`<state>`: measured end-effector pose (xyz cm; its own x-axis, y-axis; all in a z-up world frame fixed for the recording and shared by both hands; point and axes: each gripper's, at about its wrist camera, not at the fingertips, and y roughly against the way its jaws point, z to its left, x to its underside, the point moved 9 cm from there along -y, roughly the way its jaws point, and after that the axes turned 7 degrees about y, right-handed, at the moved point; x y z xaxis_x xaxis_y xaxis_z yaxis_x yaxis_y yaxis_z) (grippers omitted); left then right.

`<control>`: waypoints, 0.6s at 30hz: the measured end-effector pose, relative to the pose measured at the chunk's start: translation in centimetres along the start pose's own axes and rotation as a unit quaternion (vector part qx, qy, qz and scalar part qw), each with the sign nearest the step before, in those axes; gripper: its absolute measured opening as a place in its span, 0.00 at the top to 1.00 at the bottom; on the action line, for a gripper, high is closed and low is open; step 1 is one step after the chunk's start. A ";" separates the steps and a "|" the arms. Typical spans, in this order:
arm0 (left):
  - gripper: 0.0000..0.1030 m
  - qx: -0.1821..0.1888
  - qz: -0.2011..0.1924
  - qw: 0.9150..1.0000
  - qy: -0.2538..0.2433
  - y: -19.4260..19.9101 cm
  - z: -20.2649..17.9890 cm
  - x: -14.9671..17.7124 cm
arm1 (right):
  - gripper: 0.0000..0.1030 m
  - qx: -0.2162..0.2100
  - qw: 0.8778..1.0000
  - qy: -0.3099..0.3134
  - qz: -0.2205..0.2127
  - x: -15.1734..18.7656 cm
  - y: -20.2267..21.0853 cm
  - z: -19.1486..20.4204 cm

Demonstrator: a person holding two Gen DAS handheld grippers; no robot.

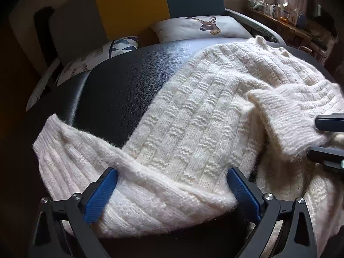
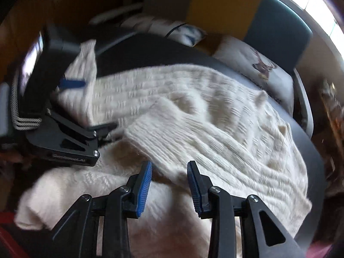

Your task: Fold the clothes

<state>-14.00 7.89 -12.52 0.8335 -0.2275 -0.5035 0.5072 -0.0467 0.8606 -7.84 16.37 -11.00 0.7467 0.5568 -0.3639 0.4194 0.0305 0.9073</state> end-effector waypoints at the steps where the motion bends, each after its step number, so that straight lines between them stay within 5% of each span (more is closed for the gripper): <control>1: 0.13 -0.001 -0.002 1.000 0.002 0.1 0.1 0.0 | 0.67 0.002 1.000 -0.003 0.006 0.1 -0.6 0.0; 8: 0.65 -0.041 -0.022 0.999 -0.017 1.4 2.5 1.0 | 0.89 -0.019 0.998 -0.059 -0.005 0.3 -2.4 0.3; 15: 0.67 -0.100 -0.024 0.995 -0.007 2.2 8.9 2.6 | 0.94 -0.116 0.983 -0.126 -0.059 -1.6 0.2 2.4; 18: 0.67 -0.090 -0.011 0.995 0.035 3.0 11.4 3.5 | 0.94 -0.123 0.978 -0.144 -0.082 -2.0 1.8 1.2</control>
<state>-12.09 -4.08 -10.84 0.8321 -0.1600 -0.5310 0.5507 0.1259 0.8251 -7.99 14.31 -8.86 0.8089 0.2717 -0.5214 0.4354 0.3189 0.8418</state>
